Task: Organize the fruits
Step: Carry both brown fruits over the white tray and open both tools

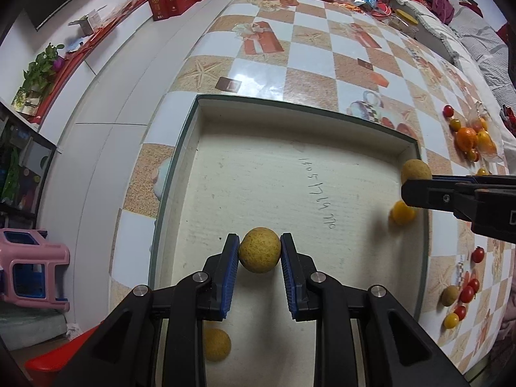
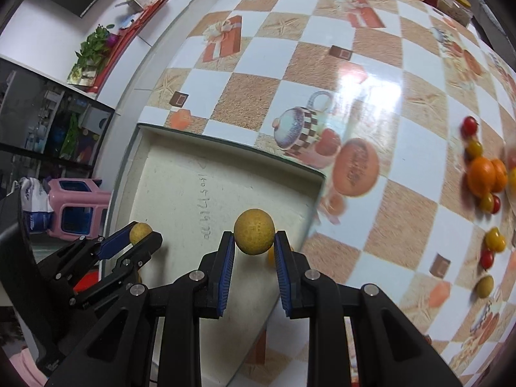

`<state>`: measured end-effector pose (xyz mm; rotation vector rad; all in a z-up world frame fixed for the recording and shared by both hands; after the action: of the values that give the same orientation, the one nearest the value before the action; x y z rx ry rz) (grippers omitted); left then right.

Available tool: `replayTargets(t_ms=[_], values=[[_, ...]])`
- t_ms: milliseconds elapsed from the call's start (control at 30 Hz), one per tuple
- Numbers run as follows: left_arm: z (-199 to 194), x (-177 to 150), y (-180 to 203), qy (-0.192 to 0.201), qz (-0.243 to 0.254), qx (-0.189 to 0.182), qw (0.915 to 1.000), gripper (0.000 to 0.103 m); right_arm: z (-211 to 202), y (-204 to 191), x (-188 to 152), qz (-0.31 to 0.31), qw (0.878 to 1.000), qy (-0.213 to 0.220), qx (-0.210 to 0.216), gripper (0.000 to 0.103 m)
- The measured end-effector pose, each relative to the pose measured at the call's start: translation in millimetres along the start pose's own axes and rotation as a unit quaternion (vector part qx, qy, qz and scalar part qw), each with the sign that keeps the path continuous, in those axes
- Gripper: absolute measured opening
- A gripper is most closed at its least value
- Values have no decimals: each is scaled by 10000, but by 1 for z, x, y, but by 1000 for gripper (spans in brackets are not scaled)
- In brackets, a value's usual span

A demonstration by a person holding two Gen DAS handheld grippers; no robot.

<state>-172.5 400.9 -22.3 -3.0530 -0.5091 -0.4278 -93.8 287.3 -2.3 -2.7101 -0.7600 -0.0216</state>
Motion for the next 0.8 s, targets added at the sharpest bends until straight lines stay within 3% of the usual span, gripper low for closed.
replayTargets(t_ms=[467, 567, 600, 633, 667, 700, 800], values=[[14, -3, -3, -132, 177, 145, 9997, 28, 40, -7, 8, -238, 9980, -438, -379, 28], [15, -3, -2, -135, 199, 127, 9996, 28, 42, -14, 10, -267, 9982, -446, -288, 44], [15, -3, -2, -142, 191, 115, 9997, 36, 44, -18, 11, -272, 9983, -451, -237, 51], [15, -3, -2, -155, 171, 125, 9997, 60, 44, -20, 12, -289, 9984, -434, -225, 56], [13, -3, -3, -111, 145, 148, 9997, 72, 44, -22, 13, -313, 9984, -406, -234, 59], [9, -2, -4, 29, 128, 200, 9997, 79, 43, -25, 13, -334, 9985, -375, -231, 64], [4, -1, -4, 90, 193, 220, 9995, 79, 34, -29, 17, -307, 9991, -229, -163, 79]])
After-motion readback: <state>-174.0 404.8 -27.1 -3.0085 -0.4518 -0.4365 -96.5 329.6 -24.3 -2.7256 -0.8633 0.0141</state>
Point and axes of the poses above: each gripper's, at about its wrist camera, not at the fingertips, and z roughly the way its jaws point, y to its right, x to its top, the point moved 6 cm from there along z, roughly the way its jaws point
